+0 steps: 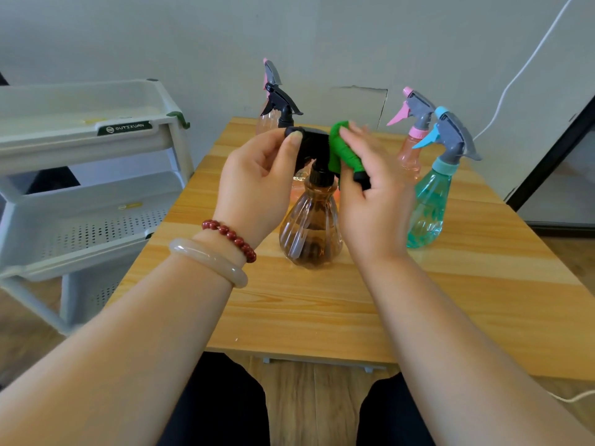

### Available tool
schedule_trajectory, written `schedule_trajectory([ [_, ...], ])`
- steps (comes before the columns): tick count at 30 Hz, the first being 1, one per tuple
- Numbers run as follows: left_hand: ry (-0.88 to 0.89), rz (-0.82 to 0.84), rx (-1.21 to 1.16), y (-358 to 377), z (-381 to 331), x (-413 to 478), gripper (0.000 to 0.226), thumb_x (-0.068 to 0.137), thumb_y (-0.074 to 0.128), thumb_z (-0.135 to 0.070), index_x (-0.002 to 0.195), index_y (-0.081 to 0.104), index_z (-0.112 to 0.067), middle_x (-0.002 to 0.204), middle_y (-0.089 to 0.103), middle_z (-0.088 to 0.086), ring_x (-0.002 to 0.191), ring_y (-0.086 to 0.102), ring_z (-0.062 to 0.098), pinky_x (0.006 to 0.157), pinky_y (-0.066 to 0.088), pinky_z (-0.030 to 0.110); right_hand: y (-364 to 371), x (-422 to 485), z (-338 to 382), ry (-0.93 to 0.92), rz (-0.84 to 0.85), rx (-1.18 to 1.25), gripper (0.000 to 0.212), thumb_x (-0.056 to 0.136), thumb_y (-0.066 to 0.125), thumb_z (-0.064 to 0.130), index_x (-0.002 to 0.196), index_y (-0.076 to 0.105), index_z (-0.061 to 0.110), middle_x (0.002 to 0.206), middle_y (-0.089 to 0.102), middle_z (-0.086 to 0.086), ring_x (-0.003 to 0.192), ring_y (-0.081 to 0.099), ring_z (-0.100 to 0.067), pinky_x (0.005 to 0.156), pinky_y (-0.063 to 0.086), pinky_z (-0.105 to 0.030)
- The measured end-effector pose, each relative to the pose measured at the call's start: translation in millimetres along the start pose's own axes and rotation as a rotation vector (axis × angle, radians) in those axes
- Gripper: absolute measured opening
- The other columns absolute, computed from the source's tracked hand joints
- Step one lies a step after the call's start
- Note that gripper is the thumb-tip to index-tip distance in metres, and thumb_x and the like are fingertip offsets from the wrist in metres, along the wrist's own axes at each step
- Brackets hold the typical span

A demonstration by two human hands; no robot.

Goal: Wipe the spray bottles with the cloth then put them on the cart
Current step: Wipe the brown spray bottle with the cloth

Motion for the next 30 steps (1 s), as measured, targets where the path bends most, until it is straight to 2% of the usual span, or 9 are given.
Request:
schedule_trajectory([
  [4, -0.001, 0.038, -0.01, -3, 1, 0, 0.016, 0.103, 0.051, -0.024, 0.105, 0.066, -0.03, 0.088, 0.069, -0.019, 0.089, 0.066, -0.002, 0.081, 0.055, 0.018, 3, -9, -10, -0.068, 0.048, -0.04, 0.055, 0.08, 0.051, -0.019, 0.131, 0.059, 0.001, 0.139, 0.055, -0.012, 0.137, 0.045, -0.026, 0.114, 0.036, -0.035],
  [8, 0.017, 0.12, 0.027, -6, 4, 2, 0.02, 0.104, 0.048, -0.024, 0.11, 0.065, -0.034, 0.094, 0.069, -0.02, 0.092, 0.061, -0.01, 0.081, 0.049, 0.009, 2, -24, -27, -0.051, 0.08, -0.067, 0.057, 0.078, 0.052, -0.019, 0.132, 0.059, 0.001, 0.14, 0.053, -0.013, 0.134, 0.045, -0.015, 0.114, 0.033, -0.021],
  [11, -0.07, 0.194, -0.031, -4, 24, -5, 0.038, 0.103, 0.046, -0.035, 0.136, 0.058, -0.021, 0.124, 0.067, -0.011, 0.118, 0.058, -0.002, 0.104, 0.048, 0.031, -2, -22, -26, -0.01, 0.031, -0.035, 0.053, 0.078, 0.055, -0.019, 0.127, 0.062, 0.0, 0.134, 0.057, -0.009, 0.128, 0.048, -0.007, 0.11, 0.031, -0.012],
  [14, -0.158, 0.231, -0.067, 2, 38, -14, 0.066, 0.092, 0.043, -0.058, 0.149, 0.043, -0.025, 0.144, 0.054, -0.01, 0.134, 0.048, 0.004, 0.112, 0.041, 0.043, 1, -9, -13, -0.071, -0.068, -0.051, 0.045, 0.083, 0.057, -0.016, 0.126, 0.063, -0.001, 0.132, 0.059, -0.01, 0.128, 0.053, -0.021, 0.111, 0.039, -0.024],
  [17, -0.158, 0.206, -0.132, 8, 40, -13, 0.058, 0.095, 0.043, -0.049, 0.146, 0.046, -0.022, 0.14, 0.057, -0.007, 0.129, 0.053, 0.007, 0.109, 0.045, 0.043, 12, -9, -9, -0.13, 0.033, -0.083, 0.05, 0.082, 0.049, -0.015, 0.128, 0.061, 0.0, 0.138, 0.055, -0.018, 0.133, 0.049, -0.032, 0.115, 0.035, -0.033],
  [20, -0.152, 0.185, -0.159, 9, 41, -9, 0.043, 0.098, 0.042, -0.038, 0.137, 0.054, -0.026, 0.131, 0.064, -0.008, 0.122, 0.059, 0.008, 0.106, 0.047, 0.042, 16, -27, -19, -0.139, 0.146, -0.112, 0.057, 0.077, 0.043, -0.013, 0.13, 0.06, 0.001, 0.141, 0.052, -0.02, 0.135, 0.045, -0.035, 0.116, 0.027, -0.02],
  [24, -0.18, 0.176, -0.137, 7, 44, -7, 0.051, 0.098, 0.041, -0.04, 0.144, 0.049, -0.02, 0.134, 0.062, -0.007, 0.122, 0.06, 0.007, 0.105, 0.049, 0.04, 7, -27, -22, -0.065, 0.16, -0.138, 0.059, 0.072, 0.048, -0.014, 0.125, 0.064, 0.004, 0.135, 0.058, -0.015, 0.128, 0.052, -0.023, 0.111, 0.027, -0.009],
  [29, -0.194, 0.183, -0.146, 11, 41, -9, 0.038, 0.107, 0.039, -0.029, 0.142, 0.05, -0.02, 0.132, 0.063, -0.007, 0.118, 0.062, 0.005, 0.103, 0.051, 0.036, 7, -4, -5, -0.135, 0.023, -0.151, 0.05, 0.079, 0.049, -0.014, 0.125, 0.064, 0.0, 0.133, 0.06, -0.017, 0.127, 0.055, -0.029, 0.108, 0.044, -0.04],
  [30, -0.19, 0.182, -0.155, 12, 39, -10, 0.034, 0.107, 0.039, -0.027, 0.137, 0.055, -0.023, 0.128, 0.065, -0.007, 0.116, 0.063, 0.005, 0.102, 0.051, 0.037, 9, -4, -4, -0.138, 0.033, -0.167, 0.052, 0.079, 0.048, -0.014, 0.126, 0.064, 0.0, 0.134, 0.058, -0.018, 0.129, 0.054, -0.031, 0.11, 0.041, -0.039],
])
Point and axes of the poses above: each hand's wrist, its own x-axis towards the middle knuckle, its own y-axis out of the palm, z = x × y, the point moved 2 cm from there along x, towards the middle knuckle
